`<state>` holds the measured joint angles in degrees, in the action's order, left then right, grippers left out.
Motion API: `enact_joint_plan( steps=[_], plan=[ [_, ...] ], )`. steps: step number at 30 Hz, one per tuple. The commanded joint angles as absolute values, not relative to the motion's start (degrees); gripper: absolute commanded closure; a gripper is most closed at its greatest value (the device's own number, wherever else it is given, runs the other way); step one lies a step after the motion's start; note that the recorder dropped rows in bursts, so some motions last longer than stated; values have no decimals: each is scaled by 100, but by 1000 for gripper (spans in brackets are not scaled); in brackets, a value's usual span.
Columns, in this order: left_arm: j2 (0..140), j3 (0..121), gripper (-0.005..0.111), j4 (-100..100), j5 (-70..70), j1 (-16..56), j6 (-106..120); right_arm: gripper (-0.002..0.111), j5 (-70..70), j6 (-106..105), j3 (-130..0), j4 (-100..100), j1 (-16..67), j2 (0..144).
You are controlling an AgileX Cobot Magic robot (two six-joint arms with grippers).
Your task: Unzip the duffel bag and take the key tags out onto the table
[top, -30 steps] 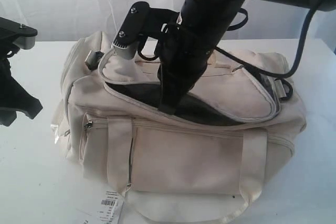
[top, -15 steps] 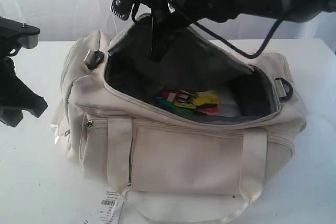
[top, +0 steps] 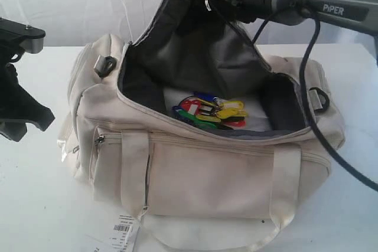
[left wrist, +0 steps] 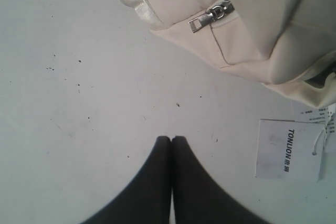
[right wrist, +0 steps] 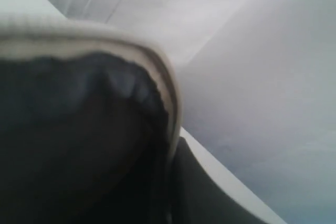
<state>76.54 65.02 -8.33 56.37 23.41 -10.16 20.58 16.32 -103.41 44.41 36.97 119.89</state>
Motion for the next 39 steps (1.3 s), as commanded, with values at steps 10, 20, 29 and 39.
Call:
enact_joint_plan(
  steps=[10, 20, 29, 39],
  plan=[
    [7593, 6456, 107, -751, 5703, 2332, -1022, 38, 2943, 1821, -11164, 4497, 3646, 12208],
    [7593, 6456, 107, -751, 5715, 2332, -1022, 35, 4065, 1939, -11272, 4147, 3656, 11444],
    [7593, 6456, 107, -751, 5736, 2332, -1022, 88, 6009, -1633, -11247, -1991, 3667, 10853],
    [7593, 6456, 107, -751, 5748, 2332, -1022, 108, 6996, -274, -11119, 1749, 3654, 11446]
  ],
)
